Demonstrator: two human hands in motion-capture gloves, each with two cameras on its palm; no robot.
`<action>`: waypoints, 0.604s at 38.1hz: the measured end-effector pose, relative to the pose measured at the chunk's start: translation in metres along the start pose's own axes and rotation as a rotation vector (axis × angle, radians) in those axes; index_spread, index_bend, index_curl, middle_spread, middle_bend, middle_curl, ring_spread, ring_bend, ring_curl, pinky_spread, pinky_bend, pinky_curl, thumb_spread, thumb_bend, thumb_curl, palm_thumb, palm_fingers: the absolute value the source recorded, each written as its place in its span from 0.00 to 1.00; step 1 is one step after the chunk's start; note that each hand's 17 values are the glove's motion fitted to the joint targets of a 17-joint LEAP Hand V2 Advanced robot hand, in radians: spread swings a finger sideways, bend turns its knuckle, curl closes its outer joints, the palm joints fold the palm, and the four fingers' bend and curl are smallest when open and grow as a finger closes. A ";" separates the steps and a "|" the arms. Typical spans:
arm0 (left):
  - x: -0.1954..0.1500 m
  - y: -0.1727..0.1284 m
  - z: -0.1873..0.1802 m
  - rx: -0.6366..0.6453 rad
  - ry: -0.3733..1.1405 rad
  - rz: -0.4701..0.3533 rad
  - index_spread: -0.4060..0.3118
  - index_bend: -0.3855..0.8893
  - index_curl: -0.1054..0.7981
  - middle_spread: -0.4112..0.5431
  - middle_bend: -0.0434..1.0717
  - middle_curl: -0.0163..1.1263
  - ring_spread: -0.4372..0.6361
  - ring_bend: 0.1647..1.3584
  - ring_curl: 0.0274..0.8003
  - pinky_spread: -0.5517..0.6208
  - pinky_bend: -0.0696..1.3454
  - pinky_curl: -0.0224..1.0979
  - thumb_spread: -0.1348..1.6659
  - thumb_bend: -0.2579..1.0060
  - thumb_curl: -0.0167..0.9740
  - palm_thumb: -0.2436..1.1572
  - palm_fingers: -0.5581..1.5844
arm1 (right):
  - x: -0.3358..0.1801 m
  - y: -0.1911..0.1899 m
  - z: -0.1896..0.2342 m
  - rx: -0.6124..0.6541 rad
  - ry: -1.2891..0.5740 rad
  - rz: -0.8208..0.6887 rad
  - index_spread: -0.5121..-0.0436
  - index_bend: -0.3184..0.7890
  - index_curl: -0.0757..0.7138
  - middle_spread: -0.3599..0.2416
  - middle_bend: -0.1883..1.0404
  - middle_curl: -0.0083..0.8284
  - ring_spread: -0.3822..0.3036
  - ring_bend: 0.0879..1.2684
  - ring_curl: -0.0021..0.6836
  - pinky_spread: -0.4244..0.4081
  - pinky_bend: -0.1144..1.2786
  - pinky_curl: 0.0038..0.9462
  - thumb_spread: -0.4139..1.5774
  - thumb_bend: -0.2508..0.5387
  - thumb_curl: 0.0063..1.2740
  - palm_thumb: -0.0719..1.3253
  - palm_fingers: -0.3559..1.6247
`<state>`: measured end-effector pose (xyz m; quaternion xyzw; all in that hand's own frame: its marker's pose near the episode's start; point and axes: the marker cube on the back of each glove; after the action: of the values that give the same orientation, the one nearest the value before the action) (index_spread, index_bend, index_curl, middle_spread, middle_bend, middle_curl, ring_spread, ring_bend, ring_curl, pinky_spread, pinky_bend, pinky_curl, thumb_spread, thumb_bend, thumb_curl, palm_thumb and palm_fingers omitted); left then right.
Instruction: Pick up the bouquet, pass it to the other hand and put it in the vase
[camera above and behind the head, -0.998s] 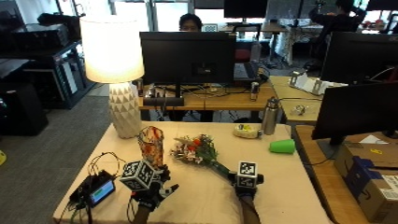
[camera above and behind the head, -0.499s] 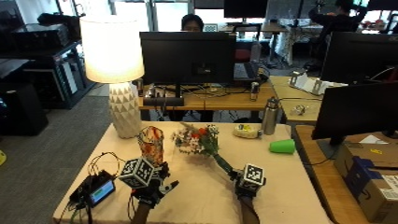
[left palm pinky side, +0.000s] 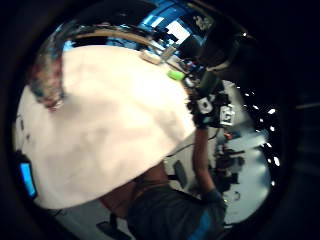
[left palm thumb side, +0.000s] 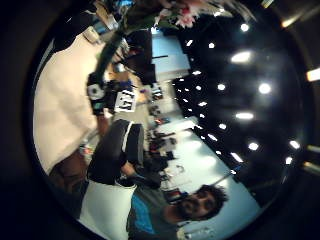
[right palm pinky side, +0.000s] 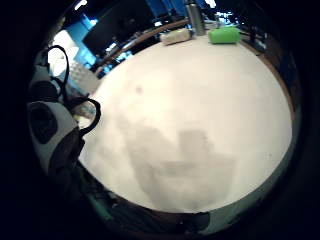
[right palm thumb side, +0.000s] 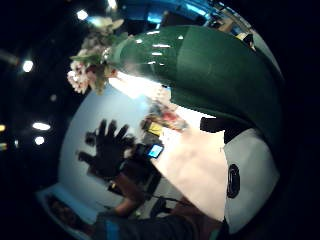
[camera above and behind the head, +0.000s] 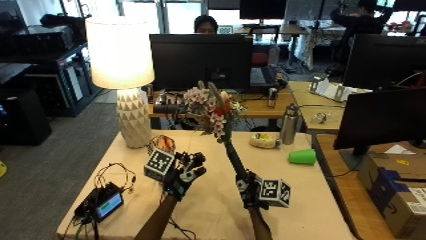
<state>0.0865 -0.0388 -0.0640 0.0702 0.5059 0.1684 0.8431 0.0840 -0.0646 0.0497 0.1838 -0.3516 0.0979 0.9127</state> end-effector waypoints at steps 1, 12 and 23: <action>0.006 -0.006 0.004 -0.002 0.038 0.005 0.49 0.43 0.37 0.46 0.29 0.34 0.57 0.41 0.34 0.77 0.37 0.32 0.64 0.20 0.33 0.38 0.46 | -0.006 0.002 0.000 -0.001 -0.042 -0.009 0.54 0.45 0.62 0.32 0.72 0.71 0.27 0.74 0.80 0.16 0.61 0.51 0.48 0.28 0.52 0.76 0.86; 0.038 -0.057 0.045 0.028 0.298 -0.016 0.45 0.44 0.43 0.38 0.24 0.35 0.50 0.36 0.33 0.71 0.33 0.32 0.64 0.22 0.38 0.51 0.52 | -0.052 0.025 0.024 -0.065 -0.415 -0.113 0.54 0.46 0.66 0.32 0.72 0.72 0.28 0.76 0.80 0.16 0.60 0.51 0.47 0.28 0.54 0.75 0.86; 0.044 -0.071 0.068 -0.059 0.462 -0.042 0.34 0.51 0.49 0.27 0.23 0.34 0.40 0.31 0.32 0.64 0.25 0.31 0.60 0.22 0.43 0.65 0.63 | -0.095 0.042 0.036 -0.113 -0.676 -0.257 0.55 0.45 0.70 0.33 0.73 0.73 0.28 0.76 0.80 0.16 0.60 0.51 0.46 0.28 0.56 0.75 0.86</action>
<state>0.1805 -0.0858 -0.0880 -0.0056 0.6817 0.1773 0.7098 -0.0205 -0.0459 0.0215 0.1975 -0.6122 -0.1033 0.7586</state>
